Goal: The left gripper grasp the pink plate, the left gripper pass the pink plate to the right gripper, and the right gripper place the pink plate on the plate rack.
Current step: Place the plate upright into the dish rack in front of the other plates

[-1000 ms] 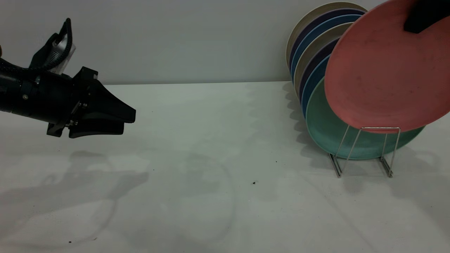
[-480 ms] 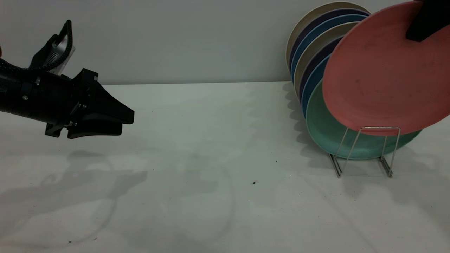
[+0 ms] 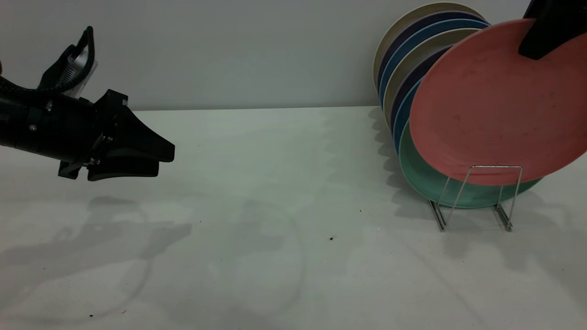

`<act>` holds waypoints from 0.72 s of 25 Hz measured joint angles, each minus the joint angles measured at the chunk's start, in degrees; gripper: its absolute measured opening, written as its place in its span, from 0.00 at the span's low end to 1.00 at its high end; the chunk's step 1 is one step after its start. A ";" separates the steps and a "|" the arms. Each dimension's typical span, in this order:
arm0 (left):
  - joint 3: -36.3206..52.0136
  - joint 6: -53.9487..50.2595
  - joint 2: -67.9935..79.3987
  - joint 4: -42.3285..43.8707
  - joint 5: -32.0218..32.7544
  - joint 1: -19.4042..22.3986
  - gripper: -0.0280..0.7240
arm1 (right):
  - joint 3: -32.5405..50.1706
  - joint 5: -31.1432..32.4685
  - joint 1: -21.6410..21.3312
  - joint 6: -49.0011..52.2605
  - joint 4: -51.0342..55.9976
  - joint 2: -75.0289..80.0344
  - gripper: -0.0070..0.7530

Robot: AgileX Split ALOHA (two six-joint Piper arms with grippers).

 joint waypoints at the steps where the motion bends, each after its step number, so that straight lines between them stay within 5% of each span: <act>1: 0.00 0.00 0.00 0.00 0.00 0.00 0.58 | 0.00 0.29 0.00 0.00 0.00 0.00 0.30; 18: 0.00 0.00 0.00 0.00 0.00 0.00 0.58 | 0.00 3.92 0.00 1.25 2.68 0.00 0.41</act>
